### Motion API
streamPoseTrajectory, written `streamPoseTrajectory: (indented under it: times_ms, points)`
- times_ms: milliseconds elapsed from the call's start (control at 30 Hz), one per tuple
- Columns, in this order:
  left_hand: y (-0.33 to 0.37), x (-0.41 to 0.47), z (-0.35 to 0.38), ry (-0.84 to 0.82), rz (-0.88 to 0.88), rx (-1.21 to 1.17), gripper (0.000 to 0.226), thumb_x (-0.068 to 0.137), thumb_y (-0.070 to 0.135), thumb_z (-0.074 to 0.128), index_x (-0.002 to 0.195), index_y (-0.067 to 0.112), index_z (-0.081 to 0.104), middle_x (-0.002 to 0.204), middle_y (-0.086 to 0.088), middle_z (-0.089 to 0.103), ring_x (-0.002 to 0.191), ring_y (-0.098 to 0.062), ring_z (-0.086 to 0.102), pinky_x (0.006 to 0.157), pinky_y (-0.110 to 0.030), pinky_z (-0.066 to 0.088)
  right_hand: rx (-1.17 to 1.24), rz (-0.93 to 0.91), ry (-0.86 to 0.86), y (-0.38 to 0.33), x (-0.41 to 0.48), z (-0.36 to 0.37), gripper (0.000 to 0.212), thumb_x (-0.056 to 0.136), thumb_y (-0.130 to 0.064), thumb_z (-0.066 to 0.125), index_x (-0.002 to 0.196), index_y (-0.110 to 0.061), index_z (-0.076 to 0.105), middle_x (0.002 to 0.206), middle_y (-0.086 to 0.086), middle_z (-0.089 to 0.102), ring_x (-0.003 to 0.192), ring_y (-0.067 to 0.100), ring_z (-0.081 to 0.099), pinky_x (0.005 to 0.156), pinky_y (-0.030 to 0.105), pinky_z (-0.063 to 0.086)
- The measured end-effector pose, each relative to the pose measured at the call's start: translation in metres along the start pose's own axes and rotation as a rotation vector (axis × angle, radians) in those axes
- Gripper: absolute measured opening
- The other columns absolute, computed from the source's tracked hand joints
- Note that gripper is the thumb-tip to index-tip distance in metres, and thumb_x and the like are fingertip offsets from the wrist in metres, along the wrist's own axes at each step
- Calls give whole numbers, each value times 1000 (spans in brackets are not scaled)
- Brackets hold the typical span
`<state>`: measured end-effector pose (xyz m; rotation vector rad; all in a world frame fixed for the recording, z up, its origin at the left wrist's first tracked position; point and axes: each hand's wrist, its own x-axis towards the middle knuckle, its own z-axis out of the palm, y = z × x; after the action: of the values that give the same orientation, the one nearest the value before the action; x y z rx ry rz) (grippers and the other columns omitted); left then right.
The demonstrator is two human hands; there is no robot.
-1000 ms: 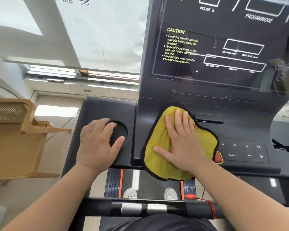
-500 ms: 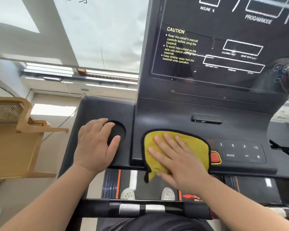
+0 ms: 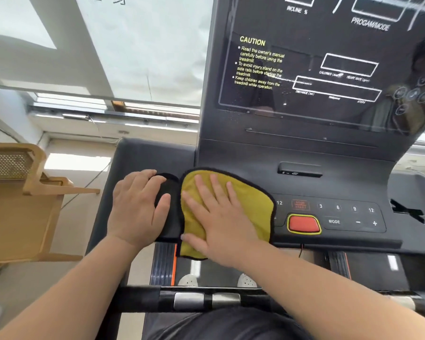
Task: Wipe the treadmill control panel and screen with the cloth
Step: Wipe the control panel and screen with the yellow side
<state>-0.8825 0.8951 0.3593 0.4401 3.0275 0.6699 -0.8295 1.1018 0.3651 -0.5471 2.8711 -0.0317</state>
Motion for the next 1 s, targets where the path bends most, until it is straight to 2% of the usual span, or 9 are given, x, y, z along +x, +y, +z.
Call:
streamPoseTrajectory:
  times_ms: [67, 167, 233, 367, 433, 600, 767, 867, 1000]
  points:
    - [0, 0, 0, 5, 0, 4, 51, 93, 43, 34, 120, 12, 65, 131, -11, 60, 123, -35, 51, 104, -52, 37, -62, -157, 38, 14, -23, 10, 72, 97, -68, 38, 161, -37, 23, 172, 4, 16, 159, 35, 10, 125, 59, 9]
    - [1, 0, 1, 8, -7, 16, 50, 93, 43, 35, 115, 12, 67, 130, -11, 61, 123, -34, 52, 104, -52, 37, -62, -61, 45, 50, -59, 18, 71, 99, -72, 35, 161, -39, 25, 171, 1, 21, 158, 33, 16, 123, 61, 18]
    - [2, 0, 1, 4, -7, 22, 50, 93, 43, 35, 114, 12, 67, 130, -11, 61, 123, -34, 51, 105, -53, 37, -31, 119, 11, 74, -69, 13, 77, 97, -80, 23, 163, -40, 19, 173, 3, 14, 159, 34, 8, 122, 66, 19]
    - [2, 0, 1, 8, -12, 17, 49, 93, 43, 35, 115, 12, 67, 130, -11, 60, 124, -34, 51, 105, -53, 36, -6, 379, -71, 77, -42, -5, 102, 78, -97, 0, 161, -40, -15, 169, 9, -27, 155, 35, -27, 123, 66, -9]
    - [2, 0, 0, 11, -15, 8, 49, 93, 43, 35, 118, 12, 65, 130, -11, 60, 124, -34, 51, 105, -53, 37, 17, 422, -49, 56, -14, -10, 108, 77, -97, 1, 161, -33, -20, 165, 17, -34, 151, 42, -33, 122, 66, -13]
    - [2, 0, 1, 21, -9, -3, 50, 92, 43, 37, 120, 11, 64, 129, -12, 61, 122, -36, 52, 103, -52, 38, -11, 164, -6, 6, 26, -11, 92, 92, -82, 21, 165, -31, -2, 170, 14, -24, 153, 42, -28, 123, 66, -7]
    - [1, 0, 1, 21, -4, -11, 51, 93, 42, 36, 122, 11, 63, 130, -12, 61, 122, -36, 52, 104, -55, 39, -103, -170, 36, 15, -14, 12, 76, 98, -68, 35, 163, -33, 20, 173, 4, 11, 160, 35, 6, 127, 59, 4]
    - [1, 0, 0, 10, -7, 5, 52, 93, 42, 35, 124, 12, 62, 134, -13, 58, 125, -36, 50, 106, -55, 38, -116, -78, 49, 53, -48, 20, 79, 97, -73, 39, 162, -33, 22, 172, 7, 18, 158, 35, 14, 124, 58, 16]
    - [4, 0, -1, 0, -10, 30, 52, 93, 43, 34, 126, 13, 60, 136, -13, 55, 126, -36, 49, 106, -55, 37, -41, 162, 4, 87, -61, 9, 88, 94, -84, 18, 165, -31, 14, 174, 9, 2, 160, 32, -3, 125, 60, 17]
